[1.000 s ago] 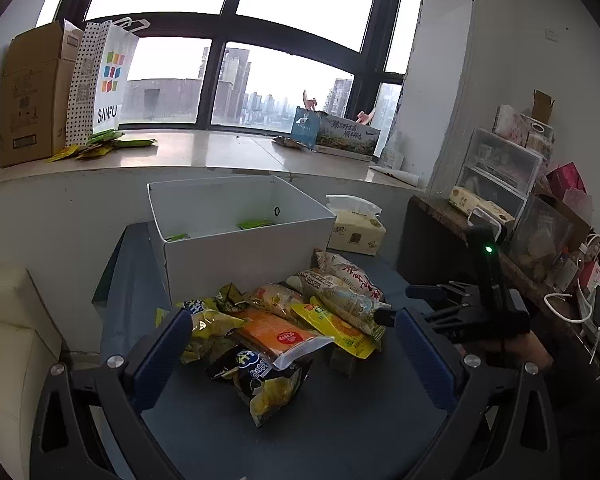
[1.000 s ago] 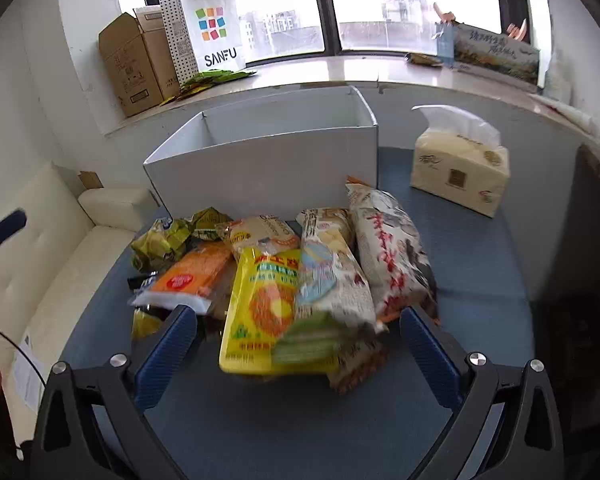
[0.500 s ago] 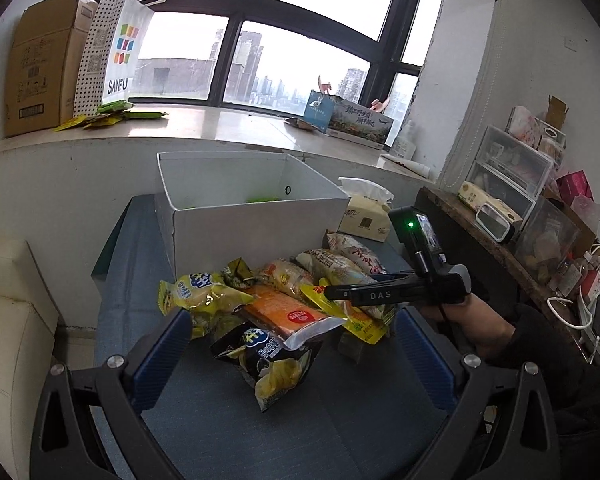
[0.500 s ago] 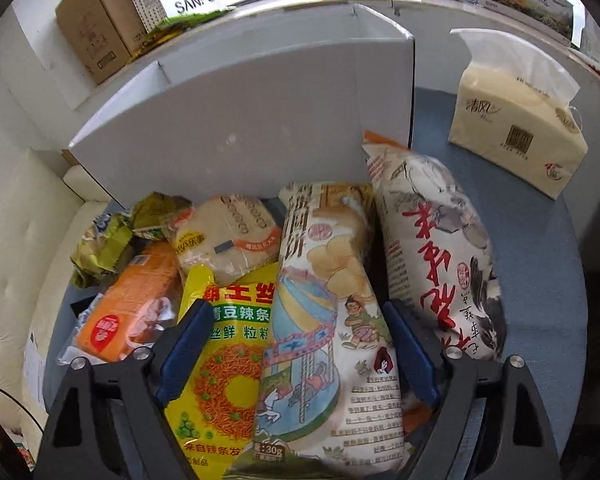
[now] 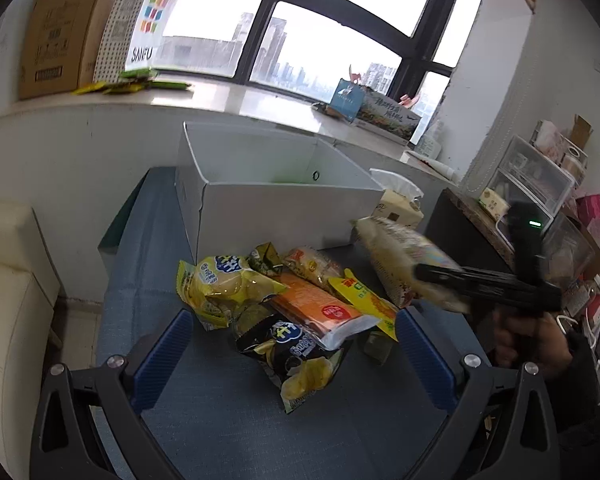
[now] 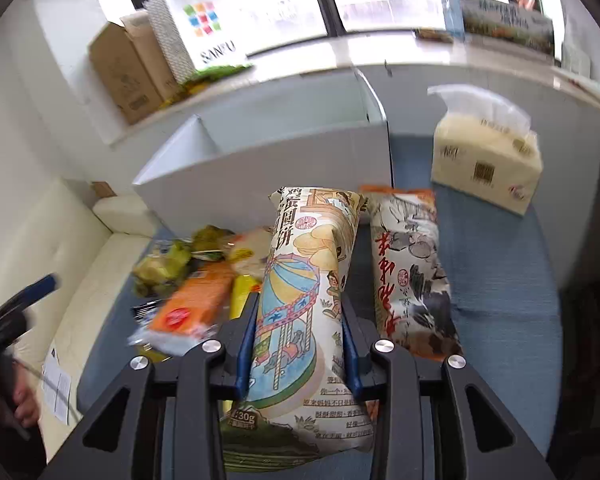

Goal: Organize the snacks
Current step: 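Grasp the yellow potato chip bag with the left gripper while the right lifts the pastry bag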

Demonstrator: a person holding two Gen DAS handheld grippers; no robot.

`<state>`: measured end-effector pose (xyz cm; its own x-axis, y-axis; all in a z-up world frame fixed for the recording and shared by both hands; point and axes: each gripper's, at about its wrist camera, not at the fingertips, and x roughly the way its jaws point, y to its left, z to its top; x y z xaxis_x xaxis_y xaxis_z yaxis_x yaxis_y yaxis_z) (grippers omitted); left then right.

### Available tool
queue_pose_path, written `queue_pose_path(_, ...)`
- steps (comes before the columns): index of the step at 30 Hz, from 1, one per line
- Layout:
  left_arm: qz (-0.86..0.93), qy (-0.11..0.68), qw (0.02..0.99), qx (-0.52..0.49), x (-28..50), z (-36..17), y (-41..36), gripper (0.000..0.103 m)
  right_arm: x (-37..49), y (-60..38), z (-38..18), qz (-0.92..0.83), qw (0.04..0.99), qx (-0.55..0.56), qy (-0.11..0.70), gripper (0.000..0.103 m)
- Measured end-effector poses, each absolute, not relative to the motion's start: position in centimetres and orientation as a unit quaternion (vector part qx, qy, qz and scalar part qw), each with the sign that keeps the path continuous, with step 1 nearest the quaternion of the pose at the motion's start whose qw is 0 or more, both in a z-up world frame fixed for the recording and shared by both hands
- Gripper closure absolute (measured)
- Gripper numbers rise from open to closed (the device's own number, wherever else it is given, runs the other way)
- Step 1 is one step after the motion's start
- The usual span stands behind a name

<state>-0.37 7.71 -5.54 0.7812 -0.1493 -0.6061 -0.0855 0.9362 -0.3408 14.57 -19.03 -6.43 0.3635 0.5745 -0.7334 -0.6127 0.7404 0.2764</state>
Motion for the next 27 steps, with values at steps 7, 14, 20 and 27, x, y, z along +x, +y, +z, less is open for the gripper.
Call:
queue_pose_path(7, 0.025, 0.388, 0.894, -0.224, 5.7, -9.5, 10.8, 0.0, 10.2, -21.6, -3.5, 0.385, 0.832, 0.008, 0.399, 0.064)
queue_pose_path(14, 0.073, 0.448, 0.828, -0.33, 10.1, -13.8, 14.5, 0.001, 8.5, -22.5, -3.0, 0.387, 0.835, 0.019, 0.39, 0.064)
queue_pose_path(20, 0.045, 0.458, 0.799, -0.386, 10.1, -16.6, 15.7, 0.028, 8.2, -22.1, -3.5, 0.39, 0.831, 0.015, 0.397, 0.064)
queue_pose_path(27, 0.044, 0.393, 0.865, -0.308, 6.2, -12.9, 14.7, 0.036, 7.7, -21.1, -4.0, 0.4, 0.826, 0.007, 0.398, 0.064)
